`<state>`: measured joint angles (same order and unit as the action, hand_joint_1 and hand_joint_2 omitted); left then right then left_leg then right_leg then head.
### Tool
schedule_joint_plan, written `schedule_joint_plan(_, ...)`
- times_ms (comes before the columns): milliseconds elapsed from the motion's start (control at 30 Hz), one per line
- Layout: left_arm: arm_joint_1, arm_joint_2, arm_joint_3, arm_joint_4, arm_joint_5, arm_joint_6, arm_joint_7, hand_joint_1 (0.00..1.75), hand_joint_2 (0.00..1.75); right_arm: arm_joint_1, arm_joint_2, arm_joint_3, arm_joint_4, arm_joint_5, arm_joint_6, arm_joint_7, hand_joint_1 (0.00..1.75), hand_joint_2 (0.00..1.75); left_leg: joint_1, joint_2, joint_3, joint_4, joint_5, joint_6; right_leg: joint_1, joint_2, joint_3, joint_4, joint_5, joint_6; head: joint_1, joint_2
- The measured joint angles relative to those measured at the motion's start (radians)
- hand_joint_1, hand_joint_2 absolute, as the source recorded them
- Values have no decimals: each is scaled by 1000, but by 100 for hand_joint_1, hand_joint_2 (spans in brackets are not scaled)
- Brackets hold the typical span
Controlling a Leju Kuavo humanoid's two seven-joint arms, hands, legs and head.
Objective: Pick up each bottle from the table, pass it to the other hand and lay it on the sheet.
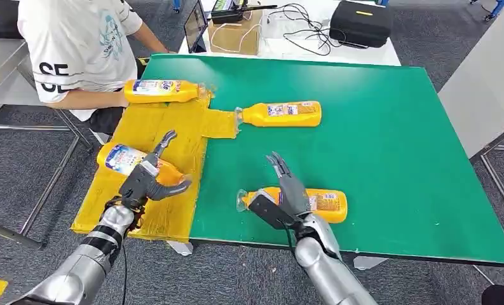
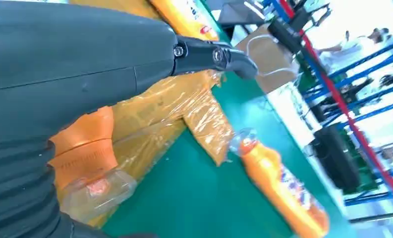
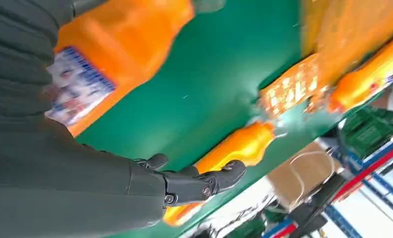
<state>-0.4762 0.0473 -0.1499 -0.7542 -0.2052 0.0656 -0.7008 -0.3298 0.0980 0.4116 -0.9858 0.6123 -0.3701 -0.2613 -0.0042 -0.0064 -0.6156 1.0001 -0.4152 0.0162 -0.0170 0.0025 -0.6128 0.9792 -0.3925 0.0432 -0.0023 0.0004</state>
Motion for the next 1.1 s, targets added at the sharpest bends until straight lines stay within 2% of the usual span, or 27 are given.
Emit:
schedule_joint_plan(233, 24, -14, 41, -69, 18, -29, 0, 0, 175, 63, -62, -13, -126, 94, -19, 70, 0, 175, 0, 0, 0, 0, 0, 0, 0, 0, 0, 0, 0, 0, 0, 0)
schedule_joint_plan(500, 32, -24, 59, -91, 18, -36, 0, 0, 175, 80, -91, -23, -181, 113, -18, 87, 0, 175, 0, 0, 0, 0, 0, 0, 0, 0, 0, 0, 0, 0, 0, 0)
schedule_joint_plan(667, 33, -35, 74, -93, 13, -37, 0, 0, 175, 79, -111, -33, -186, 159, 42, 134, 0, 175, 0, 0, 0, 0, 0, 0, 0, 0, 0, 0, 0, 0, 0, 0)
schedule_joint_plan(833, 22, -50, 83, -90, -7, -47, 0, 0, 175, 31, -128, -44, -124, 175, 149, 164, 0, 175, 0, 0, 0, 0, 0, 0, 0, 0, 0, 0, 0, 0, 0, 0)
schedule_joint_plan(1100, 3, -65, 88, -75, -10, -71, 0, 0, 175, -40, -141, -46, 11, 162, 226, 169, 0, 175, 0, 0, 0, 0, 0, 0, 0, 0, 0, 0, 0, 0, 0, 0)
